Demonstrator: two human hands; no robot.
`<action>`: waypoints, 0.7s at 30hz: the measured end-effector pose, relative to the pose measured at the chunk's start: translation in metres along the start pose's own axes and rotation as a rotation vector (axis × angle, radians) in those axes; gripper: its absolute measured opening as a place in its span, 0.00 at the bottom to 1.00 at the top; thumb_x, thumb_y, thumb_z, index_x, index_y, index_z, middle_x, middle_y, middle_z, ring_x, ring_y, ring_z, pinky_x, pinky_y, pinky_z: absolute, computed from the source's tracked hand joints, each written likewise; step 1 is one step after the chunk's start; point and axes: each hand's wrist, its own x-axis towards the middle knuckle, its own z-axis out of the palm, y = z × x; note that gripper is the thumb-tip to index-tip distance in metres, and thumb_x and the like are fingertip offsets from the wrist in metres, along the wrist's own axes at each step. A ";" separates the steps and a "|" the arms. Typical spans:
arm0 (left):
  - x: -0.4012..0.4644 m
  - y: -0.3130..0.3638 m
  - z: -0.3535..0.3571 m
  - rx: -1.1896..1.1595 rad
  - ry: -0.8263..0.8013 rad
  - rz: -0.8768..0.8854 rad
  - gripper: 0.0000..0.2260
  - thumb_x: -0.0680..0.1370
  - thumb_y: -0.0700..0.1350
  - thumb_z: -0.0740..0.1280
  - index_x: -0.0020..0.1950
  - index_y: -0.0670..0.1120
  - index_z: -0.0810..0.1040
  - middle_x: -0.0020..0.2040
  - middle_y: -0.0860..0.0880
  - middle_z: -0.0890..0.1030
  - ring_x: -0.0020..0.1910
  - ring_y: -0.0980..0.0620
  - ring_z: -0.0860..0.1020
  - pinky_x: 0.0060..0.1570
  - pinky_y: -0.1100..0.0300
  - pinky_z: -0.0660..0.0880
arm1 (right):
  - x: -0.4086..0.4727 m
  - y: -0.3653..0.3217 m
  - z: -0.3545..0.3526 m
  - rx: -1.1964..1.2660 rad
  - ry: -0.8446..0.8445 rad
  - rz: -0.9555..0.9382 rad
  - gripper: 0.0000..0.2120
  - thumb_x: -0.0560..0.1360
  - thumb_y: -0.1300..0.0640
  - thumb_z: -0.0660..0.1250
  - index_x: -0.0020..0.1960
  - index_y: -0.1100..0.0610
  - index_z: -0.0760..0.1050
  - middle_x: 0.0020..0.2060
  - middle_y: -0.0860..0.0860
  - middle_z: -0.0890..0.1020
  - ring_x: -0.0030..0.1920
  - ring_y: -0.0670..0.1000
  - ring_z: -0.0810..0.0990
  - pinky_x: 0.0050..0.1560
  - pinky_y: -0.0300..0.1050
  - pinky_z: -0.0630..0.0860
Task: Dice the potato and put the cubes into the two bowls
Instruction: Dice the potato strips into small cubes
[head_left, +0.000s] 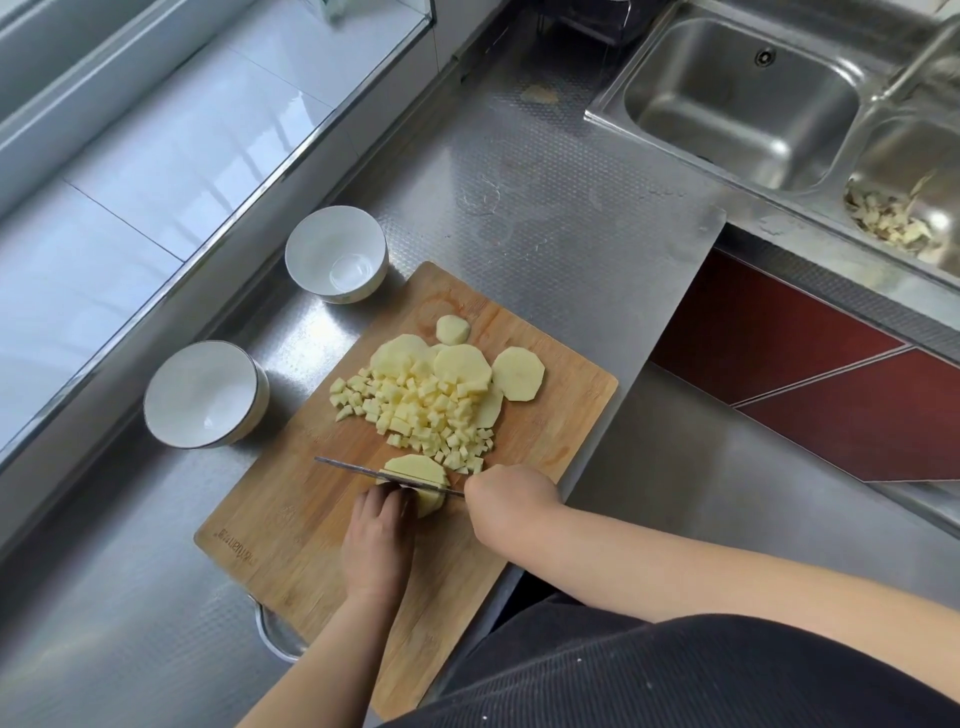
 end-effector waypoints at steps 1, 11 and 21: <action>0.000 -0.001 0.001 -0.004 0.000 0.005 0.14 0.66 0.34 0.78 0.50 0.39 0.82 0.48 0.42 0.81 0.46 0.40 0.77 0.35 0.53 0.77 | 0.002 -0.002 0.001 -0.002 -0.008 0.014 0.12 0.76 0.69 0.59 0.55 0.60 0.76 0.50 0.56 0.80 0.50 0.57 0.79 0.38 0.46 0.70; -0.001 -0.006 0.006 -0.011 0.015 0.007 0.14 0.65 0.33 0.78 0.48 0.39 0.81 0.46 0.41 0.79 0.44 0.41 0.74 0.30 0.52 0.76 | 0.018 0.004 0.029 0.082 0.002 0.048 0.10 0.80 0.63 0.58 0.57 0.60 0.76 0.52 0.56 0.79 0.52 0.58 0.78 0.40 0.46 0.69; -0.004 0.000 0.001 -0.020 0.031 -0.030 0.06 0.75 0.42 0.69 0.48 0.40 0.80 0.48 0.43 0.77 0.45 0.43 0.73 0.38 0.52 0.74 | 0.024 0.021 0.035 0.162 0.031 0.026 0.13 0.82 0.52 0.57 0.56 0.59 0.76 0.49 0.56 0.79 0.45 0.58 0.78 0.35 0.44 0.69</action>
